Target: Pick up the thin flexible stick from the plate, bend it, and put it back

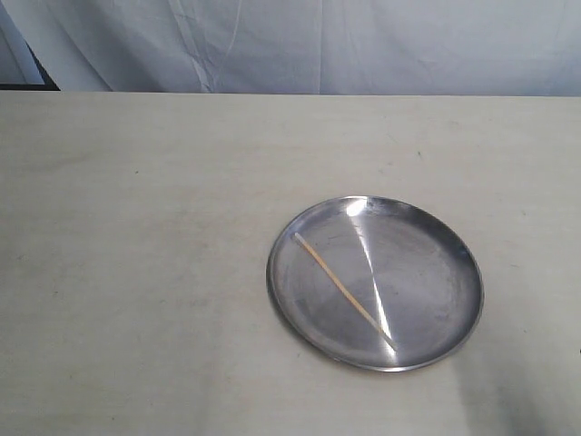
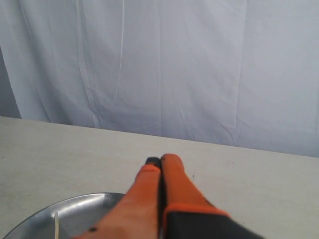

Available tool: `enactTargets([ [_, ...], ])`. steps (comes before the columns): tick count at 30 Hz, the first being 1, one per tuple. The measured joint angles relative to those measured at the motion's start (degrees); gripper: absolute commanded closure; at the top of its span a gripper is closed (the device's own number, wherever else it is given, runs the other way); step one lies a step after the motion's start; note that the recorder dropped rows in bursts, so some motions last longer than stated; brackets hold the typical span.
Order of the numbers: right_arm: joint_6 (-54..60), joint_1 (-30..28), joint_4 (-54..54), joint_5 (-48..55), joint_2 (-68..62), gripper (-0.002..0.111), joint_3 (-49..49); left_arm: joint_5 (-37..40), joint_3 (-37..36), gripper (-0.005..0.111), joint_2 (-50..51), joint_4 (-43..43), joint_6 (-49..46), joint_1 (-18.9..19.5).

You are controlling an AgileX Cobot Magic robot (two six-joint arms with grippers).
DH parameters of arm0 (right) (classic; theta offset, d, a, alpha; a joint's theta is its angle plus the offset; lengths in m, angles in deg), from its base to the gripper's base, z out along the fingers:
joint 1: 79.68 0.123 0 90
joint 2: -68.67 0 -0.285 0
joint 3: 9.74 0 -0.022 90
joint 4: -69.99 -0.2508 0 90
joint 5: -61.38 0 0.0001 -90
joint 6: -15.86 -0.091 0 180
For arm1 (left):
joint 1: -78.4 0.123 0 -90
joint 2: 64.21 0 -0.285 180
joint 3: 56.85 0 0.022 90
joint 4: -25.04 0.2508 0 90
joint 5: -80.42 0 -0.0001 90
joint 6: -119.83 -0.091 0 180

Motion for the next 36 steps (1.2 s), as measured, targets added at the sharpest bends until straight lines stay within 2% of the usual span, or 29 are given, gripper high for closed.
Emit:
enactTargets([
  [3,0.0,0.0,0.0,0.0,0.0,0.109,0.0,4.1,0.0,0.106,0.0,2.2,-0.1,0.0],
  [11,0.0,0.0,0.0,0.0,0.0,0.109,0.0,4.4,3.0,0.106,0.0,2.3,-6.4,0.0],
  [14,0.0,0.0,0.0,0.0,0.0,0.109,0.0,3.7,5.0,0.106,0.0,9.5,-4.8,0.0],
  [16,0.0,0.0,0.0,0.0,0.0,0.109,0.0,4.0,6.3,0.106,0.0,22.7,2.4,0.0],
  [18,0.0,0.0,0.0,0.0,0.0,0.109,0.0,4.6,6.9,0.106,0.0,39.3,13.6,0.0],
  [20,0.0,0.0,0.0,0.0,0.0,0.109,0.0,4.9,7.0,0.106,0.0,56.6,30.3,0.0],
  [22,0.0,0.0,0.0,-0.1,0.0,0.109,0.0,4.9,6.9,0.106,0.0,70.4,45.4,0.0],
  [24,0.0,0.0,0.0,-0.1,0.0,0.109,0.0,4.5,5.9,0.106,0.0,80.4,57.1,0.0],
  [28,0.0,0.0,0.0,-0.1,0.0,0.109,0.0,2.1,2.9,0.106,0.0,89.1,64.6,0.0],
  [36,0.0,0.0,0.0,-0.1,0.0,0.109,0.0,0.3,-3.0,0.106,-0.2,92.5,66.2,0.0],
])
